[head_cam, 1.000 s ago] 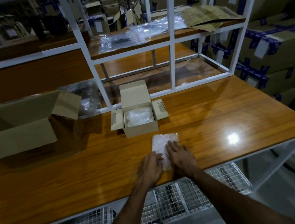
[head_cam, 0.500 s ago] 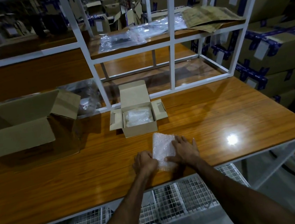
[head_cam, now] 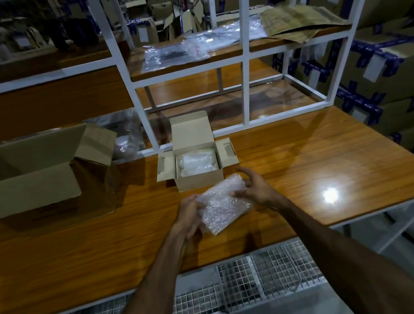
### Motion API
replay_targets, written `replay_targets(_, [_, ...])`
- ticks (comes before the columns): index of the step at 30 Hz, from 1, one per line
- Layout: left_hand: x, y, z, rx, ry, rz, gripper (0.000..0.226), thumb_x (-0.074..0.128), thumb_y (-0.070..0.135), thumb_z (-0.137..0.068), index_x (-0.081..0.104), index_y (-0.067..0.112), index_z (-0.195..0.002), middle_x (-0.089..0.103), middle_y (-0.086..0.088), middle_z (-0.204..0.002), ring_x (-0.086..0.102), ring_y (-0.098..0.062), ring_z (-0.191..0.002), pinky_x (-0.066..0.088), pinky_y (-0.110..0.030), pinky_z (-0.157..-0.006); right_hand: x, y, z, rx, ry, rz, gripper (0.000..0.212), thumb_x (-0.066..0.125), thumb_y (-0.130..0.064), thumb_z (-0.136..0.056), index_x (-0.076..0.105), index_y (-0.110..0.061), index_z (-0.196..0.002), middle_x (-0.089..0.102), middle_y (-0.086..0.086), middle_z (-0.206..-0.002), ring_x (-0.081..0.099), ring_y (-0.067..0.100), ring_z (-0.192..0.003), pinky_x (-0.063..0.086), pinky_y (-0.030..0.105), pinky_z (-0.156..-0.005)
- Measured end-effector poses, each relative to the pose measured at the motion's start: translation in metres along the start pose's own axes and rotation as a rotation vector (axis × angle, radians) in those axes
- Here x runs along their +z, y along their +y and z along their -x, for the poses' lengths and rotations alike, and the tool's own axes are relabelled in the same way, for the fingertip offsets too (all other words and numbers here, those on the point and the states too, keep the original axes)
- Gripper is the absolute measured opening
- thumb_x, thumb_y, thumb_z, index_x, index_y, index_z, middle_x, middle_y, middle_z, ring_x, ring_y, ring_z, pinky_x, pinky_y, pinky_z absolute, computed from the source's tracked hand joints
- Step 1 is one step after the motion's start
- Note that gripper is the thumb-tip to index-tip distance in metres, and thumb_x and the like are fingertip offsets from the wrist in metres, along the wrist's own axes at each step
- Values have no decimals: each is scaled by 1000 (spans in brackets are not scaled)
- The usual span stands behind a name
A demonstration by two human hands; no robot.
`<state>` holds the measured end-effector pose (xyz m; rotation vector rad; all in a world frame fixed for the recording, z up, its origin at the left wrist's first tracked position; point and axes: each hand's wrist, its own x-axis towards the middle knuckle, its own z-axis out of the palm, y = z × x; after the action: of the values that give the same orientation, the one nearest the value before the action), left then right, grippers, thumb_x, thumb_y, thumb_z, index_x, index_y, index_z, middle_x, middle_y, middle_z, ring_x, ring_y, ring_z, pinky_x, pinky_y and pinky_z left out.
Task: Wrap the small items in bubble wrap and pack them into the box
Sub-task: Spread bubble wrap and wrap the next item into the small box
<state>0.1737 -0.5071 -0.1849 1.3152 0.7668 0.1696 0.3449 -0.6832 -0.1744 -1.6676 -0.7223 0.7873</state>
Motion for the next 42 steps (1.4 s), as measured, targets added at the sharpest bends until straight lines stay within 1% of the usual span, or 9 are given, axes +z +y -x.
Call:
replay_targets(4, [-4, 1, -2, 59, 102, 30, 31, 53, 2, -102, 56, 9, -132, 63, -21, -135, 70, -38, -110, 60, -58, -94, 13, -6, 3, -63, 48, -87, 71, 77, -4, -88, 40, -22, -146, 59, 10, -131, 73, 27, -102, 64, 34, -72])
replay_targets(8, [2, 3, 6, 168, 111, 86, 81, 70, 5, -95, 32, 41, -157, 51, 5, -138, 63, -26, -118, 63, -52, -88, 25, 0, 1, -166, 190, -76, 45, 71, -4, -94, 44, -23, -126, 55, 11, -129, 72, 20, -99, 63, 34, -68])
replay_targets(12, [9, 12, 8, 299, 10, -36, 85, 64, -11, -93, 40, 38, -157, 40, 7, -153, 59, -19, -124, 65, -39, -85, 32, 0, -3, -255, 224, 20, 8, 62, -2, -99, 60, -9, -102, 64, 7, -105, 67, 15, -91, 57, 30, -73])
replay_targets(14, [5, 14, 5, 267, -34, -159, 69, 61, -13, -93, 62, 35, -143, 42, 3, -160, 62, -9, -108, 62, -28, -77, 33, -2, -4, -196, 202, 24, 14, 60, -1, -99, 70, -10, -94, 71, 6, -100, 69, 13, -93, 55, 32, -82])
replay_targets(21, [-4, 10, -3, 173, 71, -233, 62, 85, -8, -74, 76, 34, -119, 58, 1, -148, 55, -25, -135, 57, -46, -103, 31, -17, -1, 15, -47, 7, 42, 74, -19, -93, 66, -24, -133, 58, -11, -135, 62, 13, -120, 58, 29, -88])
replay_targets(25, [-6, 13, -4, 193, 110, -272, 59, 82, -12, -75, 74, 22, -122, 60, -1, -144, 59, -23, -128, 61, -21, -77, 33, -16, -3, 1, -60, 86, 61, 78, -9, -87, 56, -16, -144, 53, -1, -150, 54, 20, -134, 57, 28, -94])
replay_targets(33, [-9, 23, 1, 389, 208, -382, 25, 80, 3, -87, 77, 14, -109, 75, 1, -110, 72, -16, -103, 62, -24, -76, 23, -16, -9, -188, -87, 273, 25, 71, -30, -97, 71, -13, -115, 73, -1, -108, 71, 5, -93, 56, 23, -73])
replay_targets(36, [-13, 23, 4, 414, 253, -395, 11, 82, 15, -88, 75, 19, -96, 71, 4, -99, 70, -16, -94, 59, -26, -72, 22, -27, -6, -242, -127, 258, 38, 62, -46, -96, 71, -10, -101, 73, 4, -89, 70, 9, -73, 51, 20, -60])
replay_targets(42, [-30, 22, -1, 310, 140, -239, 27, 84, 30, -87, 72, 11, -103, 77, -8, -101, 75, -23, -93, 59, -33, -71, 21, -30, -7, -78, -150, 143, 28, 57, -29, -106, 70, -6, -100, 75, 7, -94, 73, 20, -82, 55, 31, -69])
